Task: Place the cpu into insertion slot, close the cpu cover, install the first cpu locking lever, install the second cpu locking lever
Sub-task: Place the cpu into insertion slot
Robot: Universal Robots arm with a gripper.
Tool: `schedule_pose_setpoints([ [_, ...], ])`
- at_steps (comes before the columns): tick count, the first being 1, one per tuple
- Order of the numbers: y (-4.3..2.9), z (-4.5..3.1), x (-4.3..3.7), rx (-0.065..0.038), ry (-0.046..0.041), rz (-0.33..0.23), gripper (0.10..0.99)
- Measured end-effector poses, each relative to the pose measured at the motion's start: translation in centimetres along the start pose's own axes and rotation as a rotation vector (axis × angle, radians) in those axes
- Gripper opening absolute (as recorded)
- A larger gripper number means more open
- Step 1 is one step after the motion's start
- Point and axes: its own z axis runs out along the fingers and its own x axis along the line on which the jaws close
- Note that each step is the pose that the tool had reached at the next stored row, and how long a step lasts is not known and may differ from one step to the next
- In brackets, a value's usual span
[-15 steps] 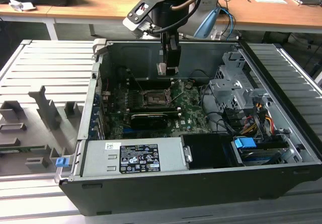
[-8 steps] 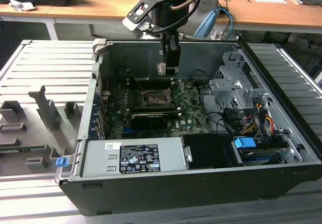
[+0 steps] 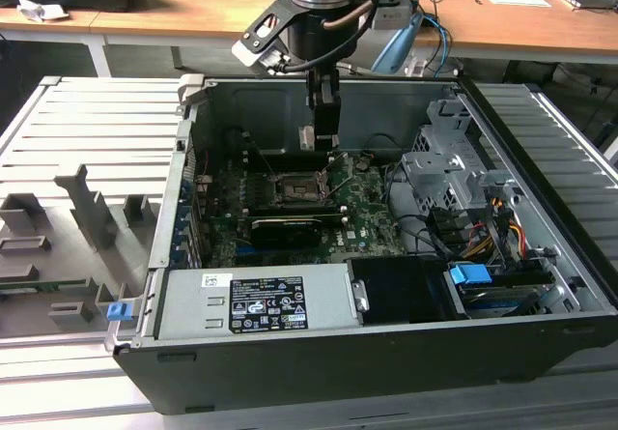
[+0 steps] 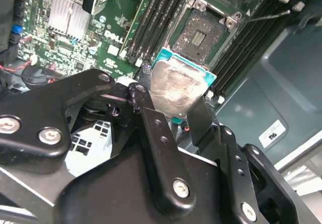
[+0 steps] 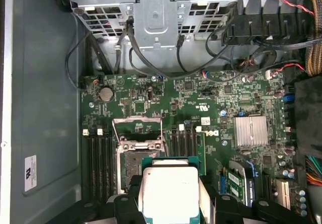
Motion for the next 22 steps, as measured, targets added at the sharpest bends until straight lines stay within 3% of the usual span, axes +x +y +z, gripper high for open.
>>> schedule_pose_setpoints([
  [5, -0.16, 0.70, -0.01, 0.001, 0.0040, -0.046, 0.529],
  [22, -0.62, 0.94, -0.03, 0.000, 0.0039, -0.046, 0.529],
])
